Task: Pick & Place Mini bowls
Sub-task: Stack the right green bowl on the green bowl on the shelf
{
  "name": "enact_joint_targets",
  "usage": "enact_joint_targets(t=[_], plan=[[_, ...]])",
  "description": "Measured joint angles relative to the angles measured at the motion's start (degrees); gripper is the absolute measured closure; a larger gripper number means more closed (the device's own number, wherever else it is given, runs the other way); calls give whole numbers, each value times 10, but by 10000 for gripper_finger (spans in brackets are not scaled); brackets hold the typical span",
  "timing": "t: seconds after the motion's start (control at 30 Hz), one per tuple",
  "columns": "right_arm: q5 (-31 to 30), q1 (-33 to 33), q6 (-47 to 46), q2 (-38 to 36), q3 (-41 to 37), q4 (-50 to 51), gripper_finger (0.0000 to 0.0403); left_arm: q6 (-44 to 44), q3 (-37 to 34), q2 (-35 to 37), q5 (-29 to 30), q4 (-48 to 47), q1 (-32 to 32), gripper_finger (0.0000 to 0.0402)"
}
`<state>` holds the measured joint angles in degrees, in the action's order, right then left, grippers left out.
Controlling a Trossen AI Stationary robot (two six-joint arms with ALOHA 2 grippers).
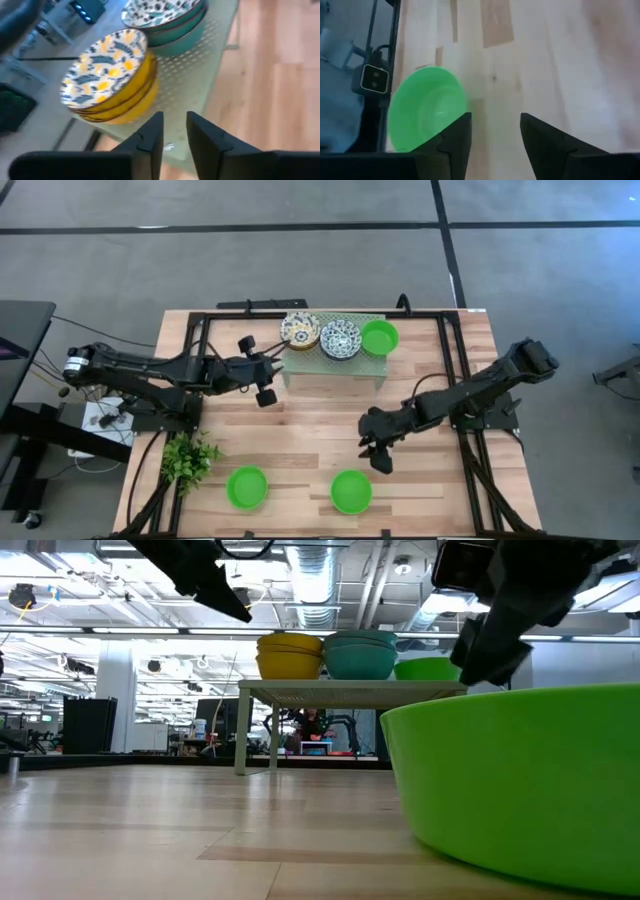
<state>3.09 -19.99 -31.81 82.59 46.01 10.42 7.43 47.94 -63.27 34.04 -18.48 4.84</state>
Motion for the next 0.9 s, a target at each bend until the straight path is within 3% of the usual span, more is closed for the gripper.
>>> enact_joint_targets(t=[0.2, 0.37, 0.63, 0.9], plan=[[-1, -24, -43, 87, 55, -1, 234, -111, 0, -12, -93, 6, 25, 288], [0, -41, -43, 142, 105, 21, 241, -138, 0, -25, -169, 29, 68, 287], [-1, -42, -39, 189, 139, 53, 250, -164, 0, -77, -180, 80, 160, 288], [-11, -44, -44, 198, 138, 64, 255, -168, 0, -130, -170, 124, 191, 293]])
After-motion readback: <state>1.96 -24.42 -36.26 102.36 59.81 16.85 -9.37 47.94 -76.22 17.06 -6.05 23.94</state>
